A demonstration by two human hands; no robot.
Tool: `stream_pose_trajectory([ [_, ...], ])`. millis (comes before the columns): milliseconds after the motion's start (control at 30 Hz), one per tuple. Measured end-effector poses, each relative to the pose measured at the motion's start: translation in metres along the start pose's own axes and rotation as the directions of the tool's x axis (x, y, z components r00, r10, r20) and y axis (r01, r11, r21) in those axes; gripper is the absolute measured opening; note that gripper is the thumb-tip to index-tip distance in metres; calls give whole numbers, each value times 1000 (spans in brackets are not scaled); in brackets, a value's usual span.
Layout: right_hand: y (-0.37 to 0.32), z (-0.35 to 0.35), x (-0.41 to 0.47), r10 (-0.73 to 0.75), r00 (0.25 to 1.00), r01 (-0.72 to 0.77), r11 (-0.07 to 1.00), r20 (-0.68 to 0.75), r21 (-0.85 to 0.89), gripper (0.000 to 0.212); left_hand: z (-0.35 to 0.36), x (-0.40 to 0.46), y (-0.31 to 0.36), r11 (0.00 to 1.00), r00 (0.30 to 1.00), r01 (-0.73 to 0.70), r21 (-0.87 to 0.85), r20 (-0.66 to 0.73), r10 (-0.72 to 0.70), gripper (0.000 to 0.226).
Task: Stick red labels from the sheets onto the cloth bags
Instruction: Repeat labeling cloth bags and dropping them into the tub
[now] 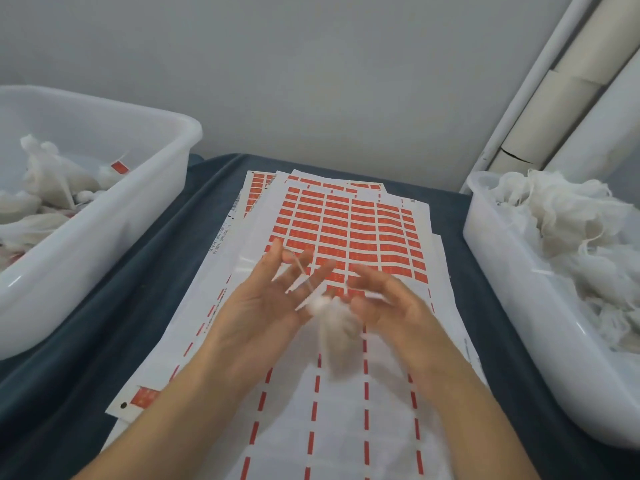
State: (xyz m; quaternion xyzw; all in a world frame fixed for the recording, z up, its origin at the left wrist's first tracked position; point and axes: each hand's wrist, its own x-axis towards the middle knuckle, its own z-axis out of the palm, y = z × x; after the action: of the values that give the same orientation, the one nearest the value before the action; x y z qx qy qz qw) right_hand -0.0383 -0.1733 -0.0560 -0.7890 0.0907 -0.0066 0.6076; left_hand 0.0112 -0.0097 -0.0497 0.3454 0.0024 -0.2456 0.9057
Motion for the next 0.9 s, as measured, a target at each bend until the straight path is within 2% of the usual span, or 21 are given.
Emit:
stream_pose_trajectory([
  [67,5,-16,3,59,958,-75,996,-279,-48,44,1,0,-1,990,999,-49,129,29,46,21],
  [133,8,-35,4,63,854,-243,926,-516,-289,47,2,-3,-1,940,989,-146,310,20,146,25],
  [200,15,-50,2,109,817,-418,787,-566,-453,59,3,-5,-3,817,972,-214,535,34,233,33],
  [233,18,-54,2,157,821,-460,752,-550,-472,63,2,-4,-7,704,957,-255,663,67,283,33],
  [300,22,-57,2,230,837,-486,729,-497,-482,68,1,-1,-16,350,926,-298,888,179,334,34],
  [367,22,-59,2,221,846,-470,737,-484,-485,69,-3,3,-29,-7,917,-280,960,269,294,44],
  [400,20,-59,2,204,844,-457,758,-497,-465,68,-5,4,-35,-110,914,-268,957,289,285,47],
  [567,17,-62,0,251,848,-444,818,-467,-367,70,-16,8,-46,-334,879,-276,901,377,293,57],
  [733,16,-54,1,237,877,-430,776,-419,-461,75,-14,11,-60,-557,904,-201,806,371,211,72],
  [800,14,-49,2,198,883,-407,775,-426,-483,76,-11,12,-62,-612,908,-203,764,381,174,73],
  [900,14,-40,1,133,881,-377,778,-455,-503,81,-12,13,-64,-623,896,-209,754,403,188,70],
])
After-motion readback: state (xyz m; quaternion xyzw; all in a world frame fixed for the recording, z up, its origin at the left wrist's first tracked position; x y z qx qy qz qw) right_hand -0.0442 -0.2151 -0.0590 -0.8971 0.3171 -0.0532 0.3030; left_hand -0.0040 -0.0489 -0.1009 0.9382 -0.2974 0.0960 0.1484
